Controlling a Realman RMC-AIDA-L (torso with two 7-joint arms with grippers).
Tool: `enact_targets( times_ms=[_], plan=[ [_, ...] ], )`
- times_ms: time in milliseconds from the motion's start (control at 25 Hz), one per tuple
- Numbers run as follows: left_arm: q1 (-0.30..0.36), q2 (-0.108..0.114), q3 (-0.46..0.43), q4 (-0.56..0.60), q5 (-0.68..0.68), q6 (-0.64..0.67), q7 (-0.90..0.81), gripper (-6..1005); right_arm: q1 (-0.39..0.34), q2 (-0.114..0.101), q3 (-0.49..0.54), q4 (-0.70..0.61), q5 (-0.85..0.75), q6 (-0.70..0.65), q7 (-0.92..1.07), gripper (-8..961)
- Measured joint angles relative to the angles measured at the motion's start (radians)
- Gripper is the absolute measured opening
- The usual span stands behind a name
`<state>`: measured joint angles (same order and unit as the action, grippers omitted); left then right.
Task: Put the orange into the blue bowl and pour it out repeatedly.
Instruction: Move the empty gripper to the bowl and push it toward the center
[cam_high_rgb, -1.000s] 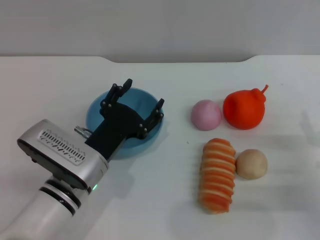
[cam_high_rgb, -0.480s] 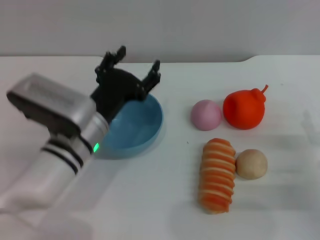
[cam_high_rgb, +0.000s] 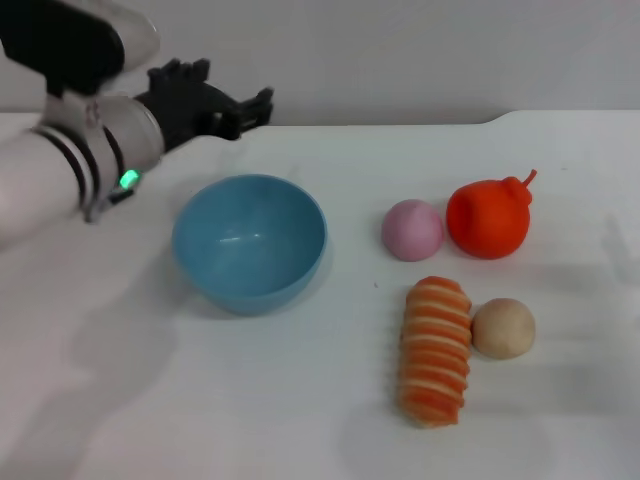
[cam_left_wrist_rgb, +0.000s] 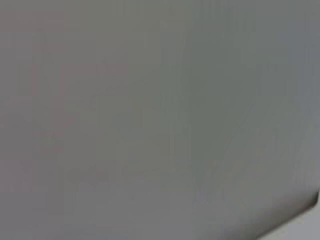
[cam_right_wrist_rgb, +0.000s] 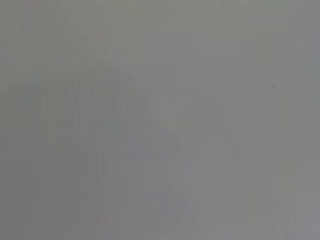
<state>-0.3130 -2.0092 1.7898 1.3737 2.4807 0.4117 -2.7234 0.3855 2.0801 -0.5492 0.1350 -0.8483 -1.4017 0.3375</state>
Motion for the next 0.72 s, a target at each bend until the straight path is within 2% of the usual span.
enact_targets(
  times_ms=[40,160,200,240,280,440,560,720],
  plan=[
    [0.0,0.0,0.0,0.0,0.0,0.0,0.0,802,0.0,0.0,0.0,0.0,0.0,0.0,0.0,755],
    [-0.005,-0.046,-0.158,0.069,-0.001,0.229,0.123,802,0.001,0.0,0.0,-0.001,0.0,0.0,-0.001,755],
    [-0.007,-0.049,-0.18,0.086,-0.003,0.276,0.145,802,0.001,0.0,0.0,-0.001,0.0,0.0,-0.002,755],
    [-0.007,-0.049,-0.18,0.086,-0.003,0.276,0.145,802,0.001,0.0,0.0,-0.002,0.0,0.0,-0.002,755],
    [-0.018,-0.046,-0.215,0.116,-0.001,0.387,0.165,802,0.001,0.0,0.0,-0.003,0.0,0.0,-0.002,756],
    [-0.048,-0.046,-0.284,0.109,0.004,0.521,0.165,802,-0.004,0.0,0.0,-0.012,0.0,0.0,-0.002,756],
    [-0.071,-0.047,-0.302,0.081,0.004,0.583,0.165,801,-0.004,0.0,0.0,-0.012,0.0,0.003,-0.002,756],
    [-0.104,-0.046,-0.305,0.007,0.009,0.598,0.164,801,-0.002,0.0,0.0,-0.012,-0.003,0.009,-0.003,756]
  ],
)
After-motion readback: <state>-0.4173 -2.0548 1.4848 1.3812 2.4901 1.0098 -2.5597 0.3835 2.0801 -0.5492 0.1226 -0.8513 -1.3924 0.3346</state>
